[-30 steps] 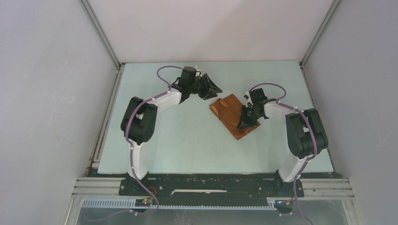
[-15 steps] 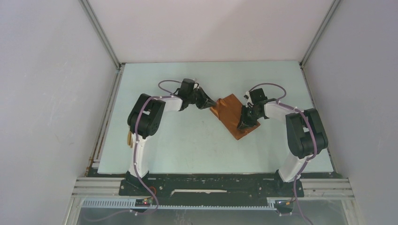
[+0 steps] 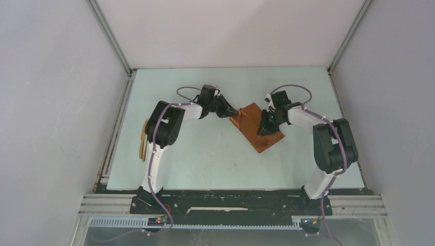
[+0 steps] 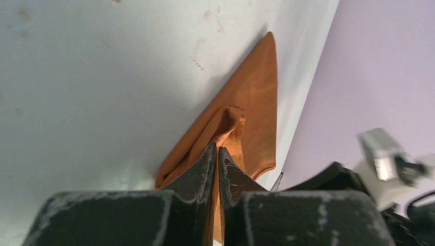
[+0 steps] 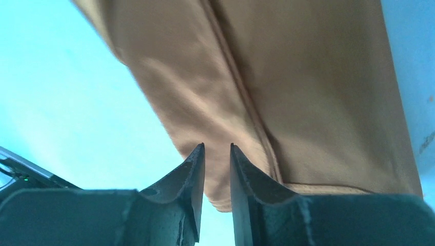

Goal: Fold the napkin into a case and place the utensils inside
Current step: Smooth out the 2/3-rectangle-folded napkin at the center of the board.

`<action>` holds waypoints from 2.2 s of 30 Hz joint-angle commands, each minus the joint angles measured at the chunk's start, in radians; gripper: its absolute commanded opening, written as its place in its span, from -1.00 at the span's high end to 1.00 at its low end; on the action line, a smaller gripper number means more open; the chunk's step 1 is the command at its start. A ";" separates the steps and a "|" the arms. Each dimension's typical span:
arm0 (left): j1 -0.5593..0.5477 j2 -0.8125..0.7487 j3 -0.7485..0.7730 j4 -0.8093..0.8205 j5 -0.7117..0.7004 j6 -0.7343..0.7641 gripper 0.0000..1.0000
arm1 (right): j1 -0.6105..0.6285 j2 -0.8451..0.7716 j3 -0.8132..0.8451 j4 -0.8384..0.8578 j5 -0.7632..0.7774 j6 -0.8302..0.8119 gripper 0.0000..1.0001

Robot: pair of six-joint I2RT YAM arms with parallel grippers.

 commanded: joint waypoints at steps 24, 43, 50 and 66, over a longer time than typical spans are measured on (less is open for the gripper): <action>-0.003 0.044 0.093 -0.127 0.018 0.066 0.85 | 0.007 0.400 0.240 0.410 -0.485 0.295 0.55; -0.015 0.027 0.221 -0.124 0.146 0.018 0.55 | -0.005 0.342 0.204 0.456 -0.529 0.330 0.43; -0.014 0.145 0.262 -0.122 0.132 -0.012 0.65 | -0.001 0.385 0.203 0.454 -0.493 0.321 0.48; -0.006 0.054 0.325 -0.213 0.156 0.052 0.09 | -0.034 0.074 0.229 0.054 -0.269 0.096 0.07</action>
